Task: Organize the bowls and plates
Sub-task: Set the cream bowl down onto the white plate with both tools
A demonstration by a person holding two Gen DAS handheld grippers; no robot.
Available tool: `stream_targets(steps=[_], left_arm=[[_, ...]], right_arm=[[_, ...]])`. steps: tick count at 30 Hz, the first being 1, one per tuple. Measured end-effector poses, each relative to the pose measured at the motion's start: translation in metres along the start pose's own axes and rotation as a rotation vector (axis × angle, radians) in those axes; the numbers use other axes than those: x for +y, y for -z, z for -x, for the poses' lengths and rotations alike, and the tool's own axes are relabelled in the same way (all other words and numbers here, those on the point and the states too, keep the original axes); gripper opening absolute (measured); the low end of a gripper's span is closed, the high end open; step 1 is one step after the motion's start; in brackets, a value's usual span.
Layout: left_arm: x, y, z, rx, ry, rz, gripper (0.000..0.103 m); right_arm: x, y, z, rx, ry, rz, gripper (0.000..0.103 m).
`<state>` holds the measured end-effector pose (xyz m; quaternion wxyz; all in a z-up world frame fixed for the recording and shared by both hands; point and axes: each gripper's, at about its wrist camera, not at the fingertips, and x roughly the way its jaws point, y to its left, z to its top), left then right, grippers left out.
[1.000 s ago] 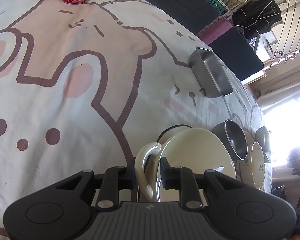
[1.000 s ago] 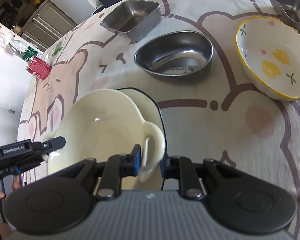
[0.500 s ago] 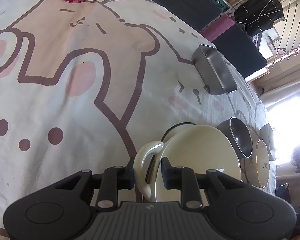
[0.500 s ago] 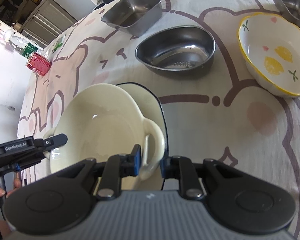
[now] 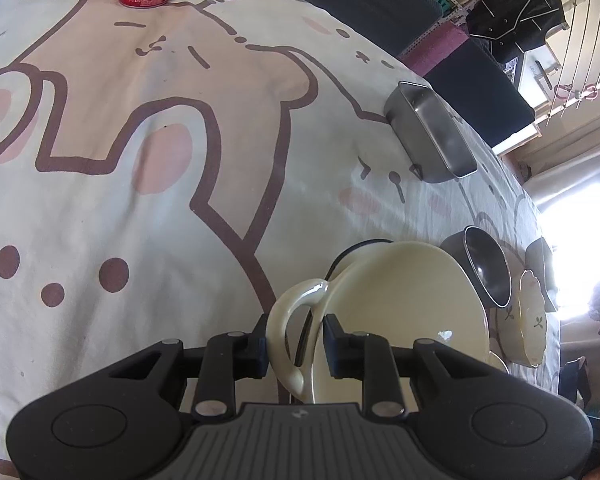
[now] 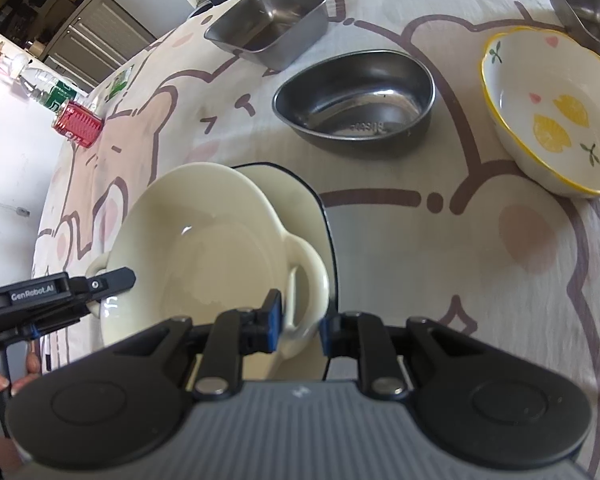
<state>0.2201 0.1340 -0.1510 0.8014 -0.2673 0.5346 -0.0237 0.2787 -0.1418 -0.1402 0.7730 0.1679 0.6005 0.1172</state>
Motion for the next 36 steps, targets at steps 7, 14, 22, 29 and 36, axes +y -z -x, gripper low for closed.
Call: stream_targets(steps=[7,14,22,29,36], left_arm=[[-0.003,-0.001,-0.002,0.003,-0.011,-0.022,0.028],[-0.006,0.000,-0.004,0.014,-0.028,-0.054,0.029],[-0.008,0.002,-0.005,0.025,-0.027,-0.074,0.030],[-0.009,0.003,-0.005,0.026,-0.024,-0.086,0.030],[-0.014,0.004,-0.006,0.026,-0.012,-0.102,0.029]], right_arm=[[0.003,0.003,0.001,-0.001,0.003,0.022,0.024],[0.009,0.005,0.003,-0.015,0.020,0.062,0.025],[0.010,0.005,0.008,-0.048,0.035,0.071,0.024],[0.007,0.003,0.008,-0.025,0.024,0.039,0.023],[-0.005,-0.002,0.020,-0.061,0.029,-0.020,0.024]])
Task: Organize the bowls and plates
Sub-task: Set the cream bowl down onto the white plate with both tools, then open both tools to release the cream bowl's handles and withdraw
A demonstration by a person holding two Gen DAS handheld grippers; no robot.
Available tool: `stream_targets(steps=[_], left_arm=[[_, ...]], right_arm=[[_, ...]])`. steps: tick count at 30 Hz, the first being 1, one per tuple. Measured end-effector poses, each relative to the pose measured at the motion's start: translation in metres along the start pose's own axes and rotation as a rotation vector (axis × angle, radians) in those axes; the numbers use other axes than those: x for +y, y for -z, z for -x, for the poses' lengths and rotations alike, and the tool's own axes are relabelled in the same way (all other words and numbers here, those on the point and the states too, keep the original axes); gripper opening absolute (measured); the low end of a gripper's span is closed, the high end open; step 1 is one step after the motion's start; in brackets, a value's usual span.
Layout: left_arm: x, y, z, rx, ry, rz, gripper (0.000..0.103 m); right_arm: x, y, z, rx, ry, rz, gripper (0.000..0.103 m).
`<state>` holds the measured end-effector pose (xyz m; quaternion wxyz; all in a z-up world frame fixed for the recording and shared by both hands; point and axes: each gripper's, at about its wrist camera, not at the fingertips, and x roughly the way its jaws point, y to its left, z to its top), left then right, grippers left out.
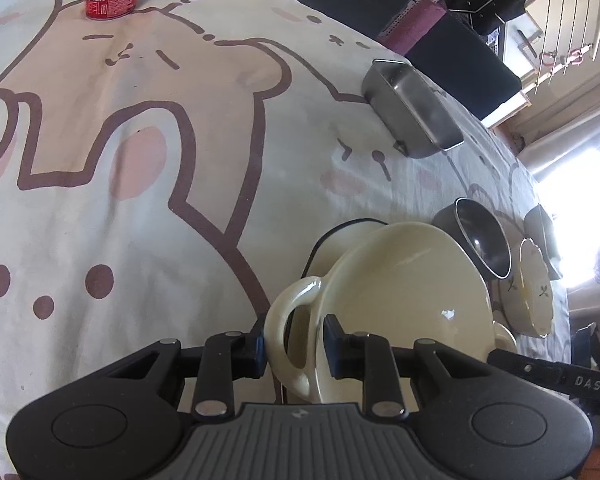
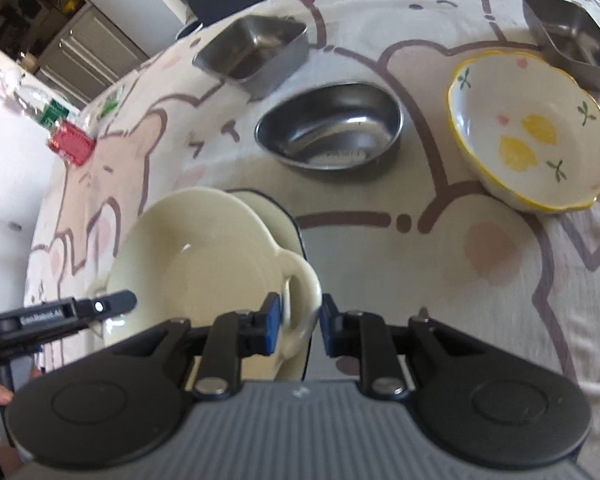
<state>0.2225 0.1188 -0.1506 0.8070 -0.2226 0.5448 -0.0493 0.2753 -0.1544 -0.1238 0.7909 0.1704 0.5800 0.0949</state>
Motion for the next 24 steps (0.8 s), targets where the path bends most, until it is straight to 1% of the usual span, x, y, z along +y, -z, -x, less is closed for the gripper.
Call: stream_targets(steps=[2,13,24], left_arm=[[0.000,0.000,0.000,-0.001,0.000,0.001,0.029],[-0.003,0.000,0.000,-0.001,-0.016,-0.015,0.029],[-0.007,0.004,0.006,-0.007,-0.033,-0.056,0.029]], right_arm=[[-0.003,0.000,0.001,0.000,-0.009,-0.003,0.024],[0.004,0.008,0.004,-0.008,0.016,0.047,0.025],[0.004,0.015,0.005,0.003,0.013,0.072,0.027]])
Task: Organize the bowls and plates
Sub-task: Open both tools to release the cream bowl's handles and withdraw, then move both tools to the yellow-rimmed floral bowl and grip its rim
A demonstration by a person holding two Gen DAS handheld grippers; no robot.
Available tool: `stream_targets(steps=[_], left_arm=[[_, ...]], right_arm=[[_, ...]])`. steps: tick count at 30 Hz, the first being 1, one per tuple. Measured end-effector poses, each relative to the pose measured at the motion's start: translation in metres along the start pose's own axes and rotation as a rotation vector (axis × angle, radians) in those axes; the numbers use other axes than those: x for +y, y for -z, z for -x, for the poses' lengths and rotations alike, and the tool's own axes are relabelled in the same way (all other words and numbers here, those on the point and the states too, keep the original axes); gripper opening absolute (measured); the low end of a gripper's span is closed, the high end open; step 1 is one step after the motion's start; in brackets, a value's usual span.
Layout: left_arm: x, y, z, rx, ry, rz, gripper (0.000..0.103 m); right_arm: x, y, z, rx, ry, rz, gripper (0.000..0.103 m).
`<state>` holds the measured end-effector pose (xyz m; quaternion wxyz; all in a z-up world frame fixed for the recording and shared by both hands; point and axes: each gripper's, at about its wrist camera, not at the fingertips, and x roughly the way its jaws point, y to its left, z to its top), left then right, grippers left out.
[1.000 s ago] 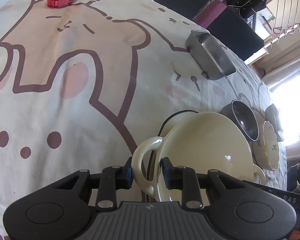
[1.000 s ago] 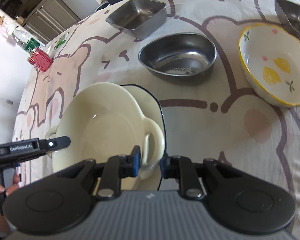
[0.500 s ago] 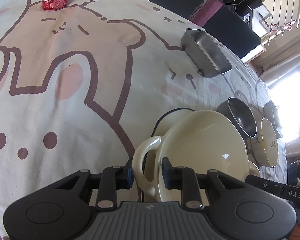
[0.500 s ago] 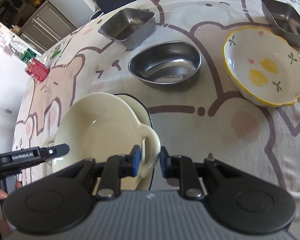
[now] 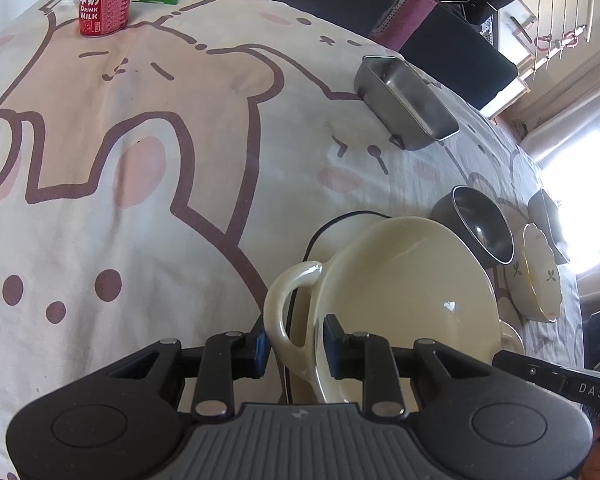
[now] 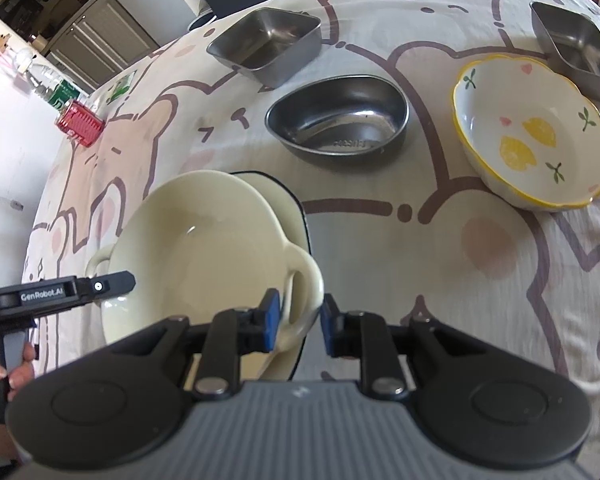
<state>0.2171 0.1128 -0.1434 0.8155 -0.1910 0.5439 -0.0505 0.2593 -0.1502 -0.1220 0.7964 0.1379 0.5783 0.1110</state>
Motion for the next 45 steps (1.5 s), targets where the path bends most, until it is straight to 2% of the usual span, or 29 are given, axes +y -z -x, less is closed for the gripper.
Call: stream_targets(steps=[2,4,6,8,9,11,12,14,16,21,25,31,36,39,45], left_arm=[[0.000,0.000,0.002,-0.003,-0.001,-0.004,0.029],[0.000,0.001,0.004,-0.004,0.000,-0.006,0.031],[-0.001,0.002,0.007,-0.005,0.006,-0.012,0.035],[-0.002,0.004,0.011,-0.008,0.007,-0.022,0.053],[-0.003,0.005,0.012,-0.008,0.006,-0.031,0.057],[-0.005,0.008,0.015,-0.008,0.002,-0.046,0.074],[-0.006,0.010,0.018,-0.011,0.002,-0.052,0.078],[-0.009,0.013,0.023,-0.017,0.006,-0.066,0.092],[-0.014,0.015,0.029,-0.036,0.013,-0.078,0.098],[-0.037,0.014,0.049,-0.123,0.002,-0.142,0.103],[-0.065,0.010,0.063,-0.202,0.012,-0.185,0.103],[-0.116,0.000,0.066,-0.283,0.063,-0.236,0.103],[-0.159,-0.007,0.051,-0.311,0.109,-0.251,0.103],[-0.186,-0.009,0.037,-0.302,0.130,-0.271,0.103],[-0.235,-0.009,0.006,-0.267,0.157,-0.345,0.097]], right_arm=[[0.001,0.001,0.000,-0.005,0.003,0.012,0.029],[0.003,0.002,0.000,-0.018,0.019,0.024,0.036],[0.005,0.003,0.000,-0.032,0.044,0.047,0.049],[0.006,0.004,0.001,-0.044,0.040,0.063,0.060],[0.006,0.004,0.002,-0.048,0.033,0.070,0.067],[0.008,0.005,0.003,-0.060,0.030,0.085,0.074],[0.009,0.006,0.004,-0.066,0.031,0.095,0.078],[0.010,0.008,0.006,-0.073,0.036,0.103,0.084],[0.011,0.010,0.009,-0.083,0.034,0.110,0.088],[0.011,0.009,0.031,-0.170,0.020,0.116,0.103],[0.003,0.005,0.056,-0.253,-0.013,0.091,0.103],[-0.028,-0.005,0.097,-0.417,0.035,0.031,0.103],[-0.074,-0.015,0.116,-0.494,0.074,-0.070,0.103],[-0.101,-0.020,0.123,-0.518,0.113,-0.119,0.103],[-0.153,-0.029,0.119,-0.506,0.188,-0.192,0.103]])
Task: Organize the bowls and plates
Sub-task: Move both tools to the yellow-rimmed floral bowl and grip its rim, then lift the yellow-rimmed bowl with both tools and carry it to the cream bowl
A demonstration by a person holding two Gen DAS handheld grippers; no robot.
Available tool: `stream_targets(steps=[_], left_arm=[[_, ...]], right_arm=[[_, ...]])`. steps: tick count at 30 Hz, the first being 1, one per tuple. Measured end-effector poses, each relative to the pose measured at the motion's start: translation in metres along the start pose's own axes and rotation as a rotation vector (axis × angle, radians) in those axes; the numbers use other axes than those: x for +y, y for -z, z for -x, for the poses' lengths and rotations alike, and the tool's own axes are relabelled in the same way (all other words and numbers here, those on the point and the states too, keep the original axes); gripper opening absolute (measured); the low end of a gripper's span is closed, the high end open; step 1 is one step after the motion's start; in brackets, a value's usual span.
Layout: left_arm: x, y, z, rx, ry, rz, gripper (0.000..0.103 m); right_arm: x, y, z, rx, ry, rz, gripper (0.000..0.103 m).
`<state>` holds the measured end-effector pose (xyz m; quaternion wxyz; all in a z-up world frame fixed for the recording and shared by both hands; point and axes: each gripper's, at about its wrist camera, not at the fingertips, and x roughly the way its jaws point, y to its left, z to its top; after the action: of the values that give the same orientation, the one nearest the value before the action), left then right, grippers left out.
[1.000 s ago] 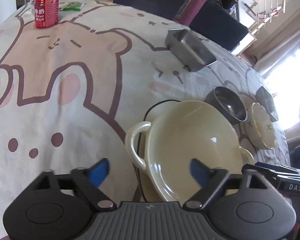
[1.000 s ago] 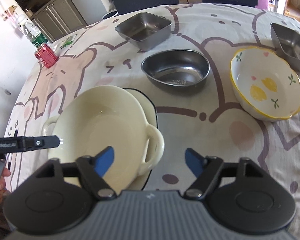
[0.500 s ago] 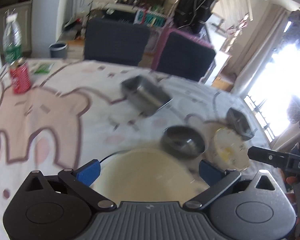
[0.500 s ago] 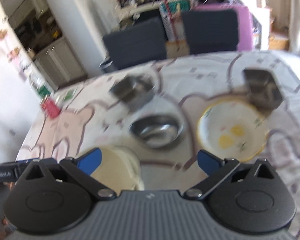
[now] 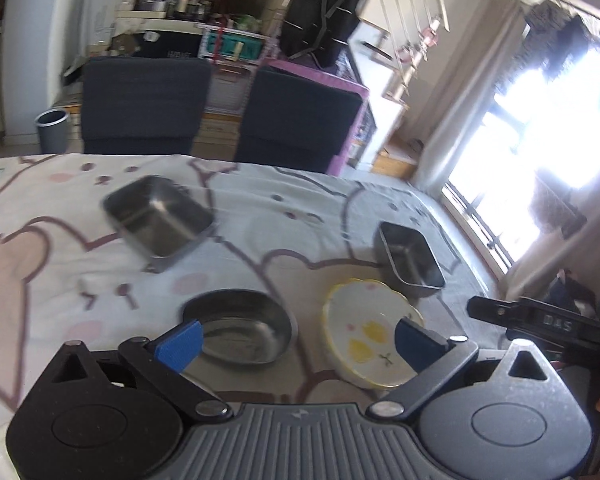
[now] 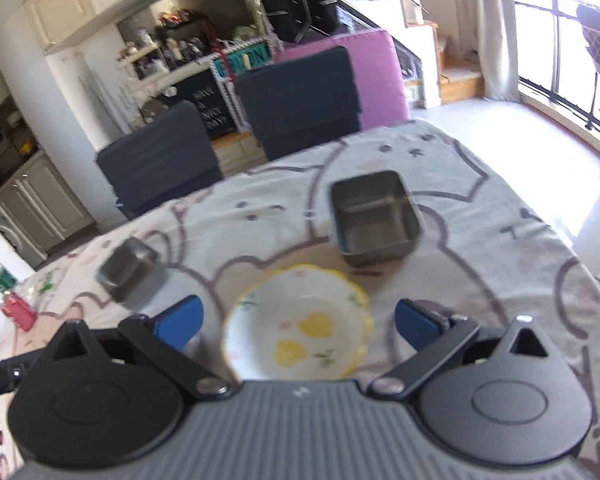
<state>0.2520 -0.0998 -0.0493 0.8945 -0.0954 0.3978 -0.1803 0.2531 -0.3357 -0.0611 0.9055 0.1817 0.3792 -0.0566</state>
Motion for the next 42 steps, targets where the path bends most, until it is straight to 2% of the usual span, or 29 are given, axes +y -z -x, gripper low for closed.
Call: stream_targets(steps=[3,5,9,13,17,19,21,23,24,27,31,34,42], left_arm=[[-0.015,-0.001,-0.020,0.028,0.019,-0.017,0.091],[-0.024,-0.002,-0.032,0.043,0.030,-0.028,0.083],[-0.038,-0.004,-0.058,0.072,0.045,-0.046,0.071],[-0.046,-0.004,-0.084,0.113,0.039,-0.066,0.061],[-0.048,-0.004,-0.109,0.154,0.008,-0.099,0.054],[-0.045,-0.005,-0.120,0.172,-0.010,-0.109,0.051],[-0.042,-0.006,-0.129,0.186,-0.021,-0.117,0.049],[-0.039,-0.007,-0.136,0.196,-0.023,-0.120,0.046],[-0.039,-0.008,-0.139,0.200,-0.022,-0.121,0.045],[-0.038,-0.009,-0.151,0.217,-0.022,-0.129,0.038],[-0.038,-0.006,-0.169,0.259,-0.042,-0.147,0.021],[-0.035,-0.002,-0.179,0.298,-0.046,-0.139,0.014],[-0.033,0.000,-0.190,0.331,-0.028,-0.120,0.011]], right_arm=[[-0.022,0.000,-0.017,0.035,0.042,-0.039,0.103],[-0.033,-0.002,-0.029,0.050,0.064,-0.036,0.102],[-0.043,0.001,-0.050,0.081,0.022,0.010,0.092],[-0.044,0.005,-0.070,0.125,0.035,0.022,0.090],[-0.046,0.008,-0.088,0.159,0.001,0.017,0.066],[-0.047,0.008,-0.095,0.188,-0.001,0.013,0.059],[-0.049,0.009,-0.103,0.202,0.009,0.020,0.035],[-0.051,0.009,-0.107,0.216,0.008,0.010,0.017],[-0.053,0.009,-0.109,0.223,-0.007,-0.008,0.014],[-0.051,0.008,-0.110,0.236,-0.011,-0.007,0.010],[-0.047,0.006,-0.114,0.247,0.004,0.001,0.009],[-0.048,0.004,-0.118,0.262,0.011,-0.026,0.008],[-0.046,0.004,-0.129,0.291,0.021,-0.036,0.008]])
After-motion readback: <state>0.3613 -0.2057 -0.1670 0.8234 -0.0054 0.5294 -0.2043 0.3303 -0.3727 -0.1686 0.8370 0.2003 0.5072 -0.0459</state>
